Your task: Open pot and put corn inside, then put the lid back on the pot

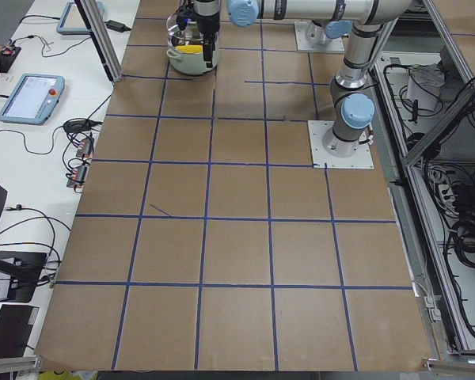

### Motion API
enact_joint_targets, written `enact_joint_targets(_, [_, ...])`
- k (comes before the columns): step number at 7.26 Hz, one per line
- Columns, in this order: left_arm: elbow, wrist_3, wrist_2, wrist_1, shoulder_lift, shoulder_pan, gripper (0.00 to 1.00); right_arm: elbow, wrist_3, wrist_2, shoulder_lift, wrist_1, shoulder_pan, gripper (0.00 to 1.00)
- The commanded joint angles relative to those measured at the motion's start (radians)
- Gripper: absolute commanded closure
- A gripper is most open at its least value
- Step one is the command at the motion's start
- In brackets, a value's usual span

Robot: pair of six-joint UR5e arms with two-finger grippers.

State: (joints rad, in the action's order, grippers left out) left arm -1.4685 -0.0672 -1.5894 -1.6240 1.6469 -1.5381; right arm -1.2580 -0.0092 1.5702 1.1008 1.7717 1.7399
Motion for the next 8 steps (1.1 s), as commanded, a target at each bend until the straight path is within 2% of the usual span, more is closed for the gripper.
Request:
enact_joint_targets(1, [-0.013,0.048,-0.023,-0.039,-0.057,0.003,0.0,0.02,-0.005,0.004,-0.068,0.029,0.013,0.66])
enact_joint_targets(5, [-0.001,0.044,-0.012,-0.045,-0.047,-0.002,0.0,0.011,-0.009,0.005,-0.027,0.011,0.001,0.66])
enact_joint_targets(8, [0.001,0.044,-0.008,-0.039,-0.036,0.003,0.0,-0.035,-0.011,0.007,-0.01,0.006,-0.002,0.67])
